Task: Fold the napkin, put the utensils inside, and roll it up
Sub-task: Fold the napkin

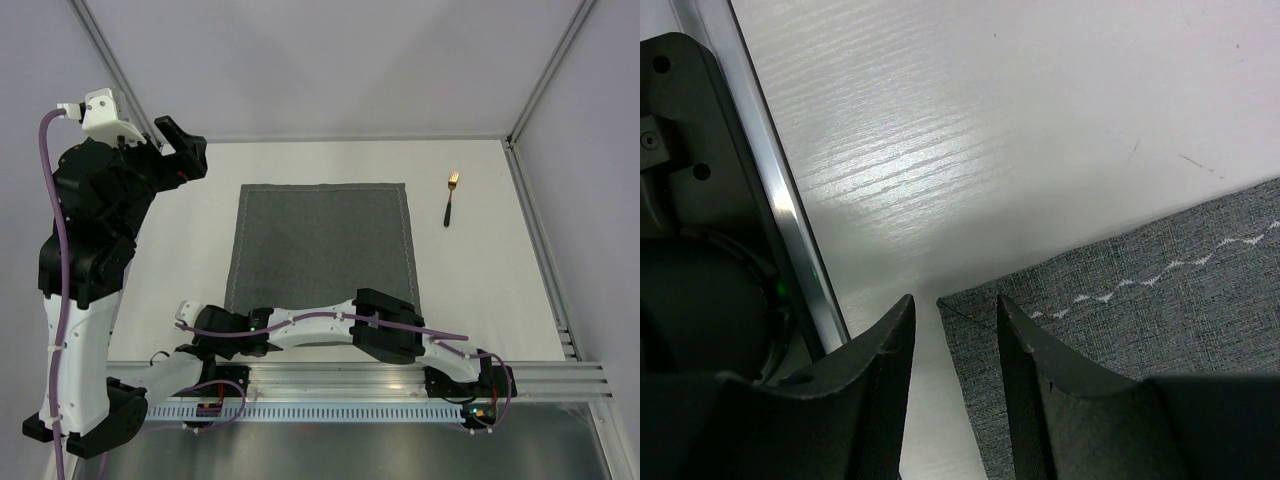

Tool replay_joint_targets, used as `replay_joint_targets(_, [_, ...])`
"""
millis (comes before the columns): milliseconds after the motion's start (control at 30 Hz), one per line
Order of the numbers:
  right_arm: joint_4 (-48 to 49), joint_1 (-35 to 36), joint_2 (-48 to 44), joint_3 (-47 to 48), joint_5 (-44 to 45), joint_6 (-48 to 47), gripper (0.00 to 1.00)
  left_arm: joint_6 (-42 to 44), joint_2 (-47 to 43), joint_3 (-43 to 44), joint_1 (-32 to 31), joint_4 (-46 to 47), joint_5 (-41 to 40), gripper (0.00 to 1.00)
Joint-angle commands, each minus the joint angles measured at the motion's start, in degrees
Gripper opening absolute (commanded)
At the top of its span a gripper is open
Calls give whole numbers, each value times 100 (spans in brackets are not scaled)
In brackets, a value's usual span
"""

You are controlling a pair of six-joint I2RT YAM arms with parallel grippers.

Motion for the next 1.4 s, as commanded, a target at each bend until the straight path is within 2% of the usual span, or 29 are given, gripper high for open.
replay_joint_targets(0, [-139, 73, 242, 173, 175, -31, 45, 42, -35, -10, 21, -79, -109, 100])
replay_joint_targets(833, [-42, -164, 233, -222, -88, 215, 43, 148, -35, -142, 21, -26, -224, 100])
replay_joint_targets(933, [-16, -164, 250, -249, -150, 242, 37, 157, -35, -133, 21, -9, -233, 100])
replay_joint_targets(1067, [-25, -173, 216, -249, -167, 242, 20, 157, -43, -124, 21, 0, -241, 100])
replay_joint_targets(1167, [-77, -225, 101, -161, -238, 207, 11, 157, -44, -124, 21, 0, -259, 100])
replay_joint_targets(1367, [-191, -392, -390, -20, -413, 66, 4, 157, -122, -142, 21, 52, -320, 100])
